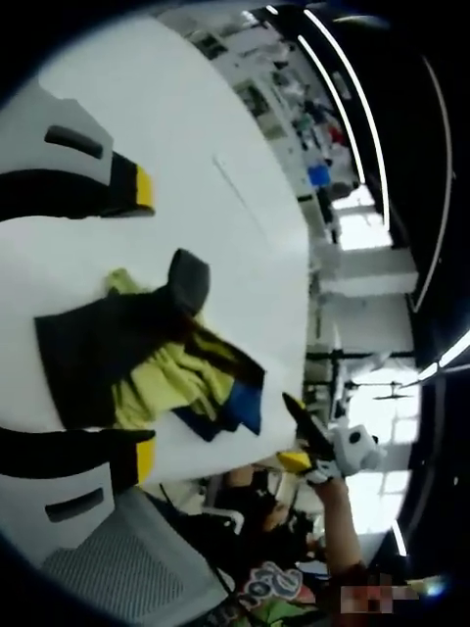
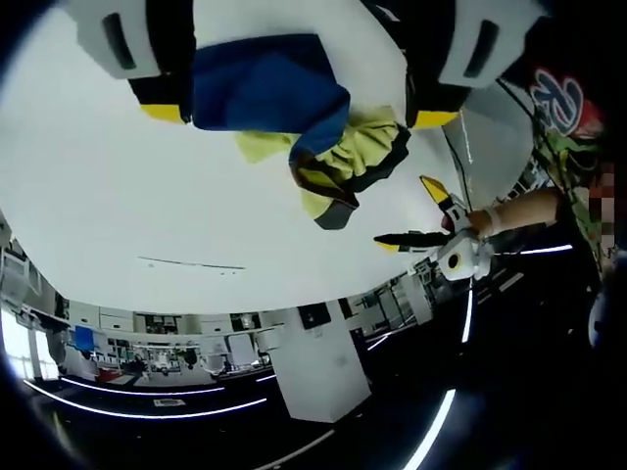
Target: Fold the garment on the visible template until the final outline fits inside the template.
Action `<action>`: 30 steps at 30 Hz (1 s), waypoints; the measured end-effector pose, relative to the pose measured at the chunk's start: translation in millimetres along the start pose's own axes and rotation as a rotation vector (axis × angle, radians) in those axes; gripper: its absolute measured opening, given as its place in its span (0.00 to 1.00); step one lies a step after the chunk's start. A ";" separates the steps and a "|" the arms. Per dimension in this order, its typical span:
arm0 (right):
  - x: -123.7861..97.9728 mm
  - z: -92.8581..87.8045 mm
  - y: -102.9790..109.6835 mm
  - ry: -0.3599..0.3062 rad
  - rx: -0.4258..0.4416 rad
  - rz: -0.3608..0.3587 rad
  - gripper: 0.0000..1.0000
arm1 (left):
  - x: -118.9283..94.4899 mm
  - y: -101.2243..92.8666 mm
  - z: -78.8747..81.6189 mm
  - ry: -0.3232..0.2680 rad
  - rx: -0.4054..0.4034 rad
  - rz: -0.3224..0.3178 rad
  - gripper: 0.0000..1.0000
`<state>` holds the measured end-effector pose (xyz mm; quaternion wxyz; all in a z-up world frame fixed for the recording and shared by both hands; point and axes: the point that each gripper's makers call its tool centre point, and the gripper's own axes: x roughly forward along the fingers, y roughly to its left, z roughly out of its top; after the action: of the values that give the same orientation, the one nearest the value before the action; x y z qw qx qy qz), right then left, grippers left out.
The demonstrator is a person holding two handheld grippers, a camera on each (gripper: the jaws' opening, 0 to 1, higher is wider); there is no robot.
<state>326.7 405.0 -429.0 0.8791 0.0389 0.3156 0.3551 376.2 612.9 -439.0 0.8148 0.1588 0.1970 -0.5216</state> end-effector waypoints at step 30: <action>30.0 -8.6 14.5 0.062 0.107 0.098 0.28 | 56.7 12.8 7.9 0.077 0.289 -0.034 0.22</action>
<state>329.4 433.9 -447.4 0.8472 0.0904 0.3590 0.3811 410.6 569.8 -459.0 0.7662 0.2910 0.1537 -0.5519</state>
